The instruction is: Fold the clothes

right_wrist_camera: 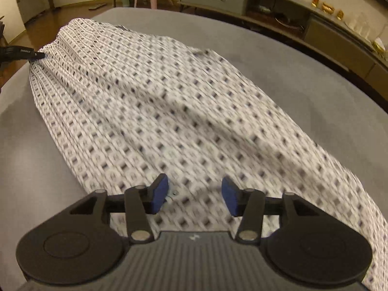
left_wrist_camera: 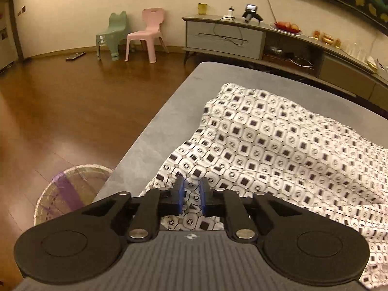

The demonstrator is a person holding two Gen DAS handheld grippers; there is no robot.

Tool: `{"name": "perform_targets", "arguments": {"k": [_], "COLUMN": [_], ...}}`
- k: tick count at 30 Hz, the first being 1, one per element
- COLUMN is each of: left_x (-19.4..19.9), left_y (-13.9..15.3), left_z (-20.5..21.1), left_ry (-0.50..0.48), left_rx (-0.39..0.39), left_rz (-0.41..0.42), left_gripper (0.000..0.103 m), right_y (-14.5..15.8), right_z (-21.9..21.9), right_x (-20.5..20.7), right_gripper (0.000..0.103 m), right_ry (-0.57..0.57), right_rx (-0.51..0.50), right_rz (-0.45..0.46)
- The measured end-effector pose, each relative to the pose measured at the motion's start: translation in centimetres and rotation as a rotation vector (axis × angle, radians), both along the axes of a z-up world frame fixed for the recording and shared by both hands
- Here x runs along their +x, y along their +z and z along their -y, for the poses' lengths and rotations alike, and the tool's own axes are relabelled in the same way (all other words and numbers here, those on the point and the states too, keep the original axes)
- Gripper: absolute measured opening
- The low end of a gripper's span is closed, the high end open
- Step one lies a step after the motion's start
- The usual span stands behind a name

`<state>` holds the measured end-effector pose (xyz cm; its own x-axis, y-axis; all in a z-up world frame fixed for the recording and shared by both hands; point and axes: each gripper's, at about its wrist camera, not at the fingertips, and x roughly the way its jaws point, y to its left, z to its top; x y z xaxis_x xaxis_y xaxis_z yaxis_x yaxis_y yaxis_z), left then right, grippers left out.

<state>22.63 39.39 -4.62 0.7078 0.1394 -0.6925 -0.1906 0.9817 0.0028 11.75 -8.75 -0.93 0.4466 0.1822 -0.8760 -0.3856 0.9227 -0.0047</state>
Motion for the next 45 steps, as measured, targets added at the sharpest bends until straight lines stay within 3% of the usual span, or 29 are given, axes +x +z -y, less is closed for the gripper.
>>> {"name": "perform_targets", "arguments": {"k": [2, 7, 9, 14, 22, 23, 24, 31, 37, 41, 42, 45], "left_x": [-1.0, -1.6, -1.9, -1.5, -0.9, -0.9, -1.0, -1.3, -0.8, 0.2, 0.2, 0.2], "left_y": [1.2, 2.0, 2.0, 1.4, 1.2, 1.2, 1.4, 2.0, 0.8, -1.4, -1.4, -1.4], "left_z": [0.3, 1.3, 1.2, 0.7, 0.8, 0.9, 1.1, 2.2, 5.9, 6.9, 6.8, 6.7], "left_ry": [-0.042, -0.098, -0.099, -0.088, -0.114, -0.119, -0.124, -0.187, -0.281, -0.265, -0.264, -0.263], "left_rx": [-0.029, -0.059, -0.078, -0.096, -0.116, -0.118, -0.113, -0.167, -0.100, -0.031, -0.025, -0.016], "left_rz": [0.027, 0.044, 0.046, 0.040, 0.044, 0.046, 0.049, 0.072, 0.017, -0.050, -0.047, -0.046], "left_gripper": [0.024, 0.026, 0.026, 0.032, 0.032, 0.032, 0.032, 0.032, 0.032, 0.032, 0.032, 0.032], "right_y": [1.1, 3.5, 3.0, -0.1, -1.1, -1.1, -1.2, 0.7, -0.2, -1.1, -0.9, 2.3], "right_z": [-0.7, -9.5, -13.6, -19.8, -21.6, -21.9, -22.2, -22.2, -22.4, -21.9, -21.4, -17.8], "right_x": [-1.3, -4.7, -5.2, -4.2, -2.9, -2.8, -2.7, -5.7, -6.4, -5.7, -5.3, -2.9], "right_gripper": [0.038, 0.037, 0.036, 0.036, 0.036, 0.030, 0.000, 0.000, 0.000, 0.002, 0.006, 0.019], "right_ry": [-0.008, 0.217, 0.333, 0.473, 0.491, 0.490, 0.487, 0.490, 0.519, 0.511, 0.497, 0.373], "right_rx": [-0.037, 0.007, -0.032, -0.170, -0.175, -0.180, -0.186, -0.124, -0.120, -0.107, -0.081, 0.137], "right_rz": [0.056, 0.262, 0.322, 0.374, 0.343, 0.345, 0.337, 0.366, 0.330, 0.280, 0.266, 0.209]}}
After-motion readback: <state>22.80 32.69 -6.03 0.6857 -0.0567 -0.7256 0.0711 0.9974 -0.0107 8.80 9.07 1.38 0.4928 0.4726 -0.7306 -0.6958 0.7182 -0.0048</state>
